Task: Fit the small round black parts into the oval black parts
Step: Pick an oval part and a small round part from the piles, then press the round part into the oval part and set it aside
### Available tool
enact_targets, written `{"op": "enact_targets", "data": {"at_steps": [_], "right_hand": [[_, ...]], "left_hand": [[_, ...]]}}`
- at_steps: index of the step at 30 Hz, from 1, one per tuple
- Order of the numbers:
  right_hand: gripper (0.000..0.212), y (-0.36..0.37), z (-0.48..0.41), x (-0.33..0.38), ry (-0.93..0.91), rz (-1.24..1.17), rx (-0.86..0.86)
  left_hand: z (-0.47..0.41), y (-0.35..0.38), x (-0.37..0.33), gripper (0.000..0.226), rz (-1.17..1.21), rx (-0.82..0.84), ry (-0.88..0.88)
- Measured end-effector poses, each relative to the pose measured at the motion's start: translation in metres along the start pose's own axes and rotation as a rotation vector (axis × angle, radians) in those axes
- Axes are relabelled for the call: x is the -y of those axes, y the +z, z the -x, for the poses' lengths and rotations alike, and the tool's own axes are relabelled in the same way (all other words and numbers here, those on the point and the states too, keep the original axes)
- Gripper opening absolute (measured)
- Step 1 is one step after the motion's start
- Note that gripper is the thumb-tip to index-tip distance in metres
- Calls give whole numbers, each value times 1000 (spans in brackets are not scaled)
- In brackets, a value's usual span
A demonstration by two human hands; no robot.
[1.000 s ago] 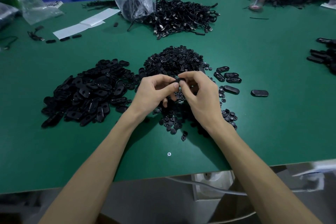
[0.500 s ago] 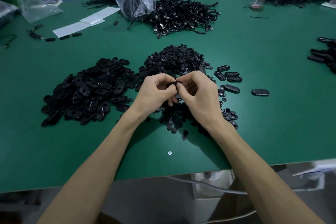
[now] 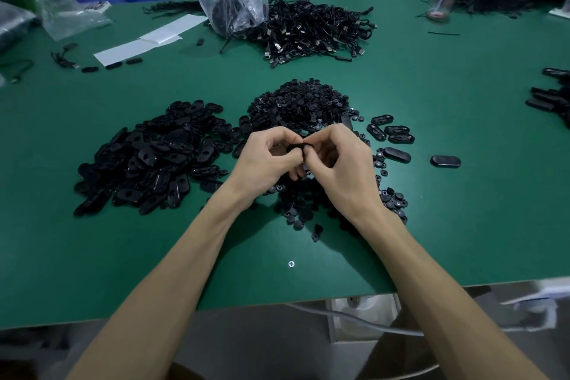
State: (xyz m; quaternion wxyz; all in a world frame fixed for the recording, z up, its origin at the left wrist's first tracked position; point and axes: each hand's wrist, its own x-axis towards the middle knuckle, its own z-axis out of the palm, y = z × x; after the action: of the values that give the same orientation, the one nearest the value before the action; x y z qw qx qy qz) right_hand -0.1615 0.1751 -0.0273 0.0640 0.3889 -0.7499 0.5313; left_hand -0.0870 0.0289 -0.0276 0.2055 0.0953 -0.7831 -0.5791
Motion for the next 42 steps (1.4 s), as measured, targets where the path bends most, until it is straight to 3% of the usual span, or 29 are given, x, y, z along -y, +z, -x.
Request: {"op": "enact_targets", "data": {"at_steps": [9,21,24,27,30,34,38,42], "right_hand": [[3,0,-1,-3,48,-45,-70],[5,-1,-2,-2,55,-37,-76],[7,-3,-4,-1,114,-56,-189],[8,-9,-10,-6,300,-185,-331],[12,-16,-16,-15,506,-338,-458],[22,-23,-22,-23,649,-507,-631],[26,-23,-23,-26,673,-439,-680],[60,-25,-20,-24,691,-376,-588]], "left_hand": [[3,1,-6,16,119,-18,-2],[1,0,-7,13,23,-50,31],[-2,-8,-3,22,-269,-242,22],[-2,-24,2,32,-643,-476,-50],[-3,-36,9,39,-903,-451,-200],[-1,-34,12,35,-998,-434,-289],[0,-34,13,35,-1015,-453,-327],[0,-34,12,37,-1012,-465,-352]]}}
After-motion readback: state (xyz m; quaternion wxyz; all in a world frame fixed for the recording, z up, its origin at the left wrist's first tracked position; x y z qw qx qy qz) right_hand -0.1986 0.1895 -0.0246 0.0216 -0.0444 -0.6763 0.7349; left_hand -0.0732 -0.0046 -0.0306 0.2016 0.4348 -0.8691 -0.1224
